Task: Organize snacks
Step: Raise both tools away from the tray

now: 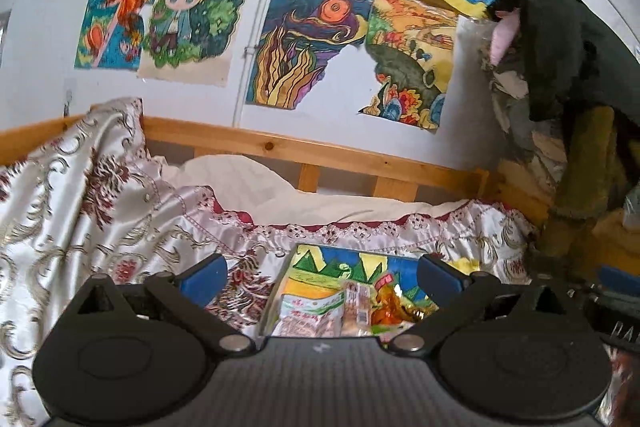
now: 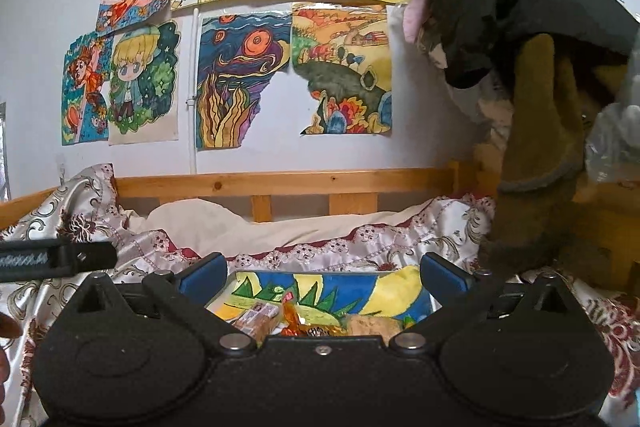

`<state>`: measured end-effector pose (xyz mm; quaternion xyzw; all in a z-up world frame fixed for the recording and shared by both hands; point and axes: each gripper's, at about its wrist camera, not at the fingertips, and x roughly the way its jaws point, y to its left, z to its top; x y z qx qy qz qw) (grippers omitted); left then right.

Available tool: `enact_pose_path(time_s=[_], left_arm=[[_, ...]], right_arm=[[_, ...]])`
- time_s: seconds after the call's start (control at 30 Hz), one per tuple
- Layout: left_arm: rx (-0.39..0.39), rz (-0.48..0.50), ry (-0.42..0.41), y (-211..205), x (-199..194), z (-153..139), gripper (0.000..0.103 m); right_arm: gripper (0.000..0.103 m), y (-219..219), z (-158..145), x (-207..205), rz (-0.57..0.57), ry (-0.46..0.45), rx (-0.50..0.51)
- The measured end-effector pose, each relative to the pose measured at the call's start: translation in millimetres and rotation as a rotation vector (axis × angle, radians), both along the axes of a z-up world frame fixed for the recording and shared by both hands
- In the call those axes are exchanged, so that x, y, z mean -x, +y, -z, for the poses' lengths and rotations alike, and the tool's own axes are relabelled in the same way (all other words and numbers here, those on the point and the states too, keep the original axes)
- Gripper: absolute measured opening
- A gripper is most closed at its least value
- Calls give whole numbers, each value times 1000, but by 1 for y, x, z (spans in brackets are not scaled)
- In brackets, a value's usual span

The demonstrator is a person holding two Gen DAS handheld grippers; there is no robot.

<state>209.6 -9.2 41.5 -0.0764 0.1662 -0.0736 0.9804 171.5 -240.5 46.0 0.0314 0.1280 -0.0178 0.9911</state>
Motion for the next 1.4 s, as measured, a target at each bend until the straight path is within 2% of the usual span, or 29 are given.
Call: enact_pose_path(time_s=[0.43, 0.77, 0.9, 1.23, 1.4], left_arm=[[-31, -7, -8, 5, 67, -4, 103], [-48, 8, 44, -2, 106, 4, 103], [-49, 48, 103, -4, 121, 13, 103], [-69, -7, 132, 5, 154, 18, 103], [-70, -1, 133, 5, 165, 19, 103]], right_arm=[[102, -5, -1, 74, -7, 11, -1], [102, -5, 1, 119, 8, 21, -1], [102, -5, 4, 133, 18, 45, -14], [102, 5, 16, 165, 24, 115, 3], [102, 6, 20, 174, 28, 145, -12]])
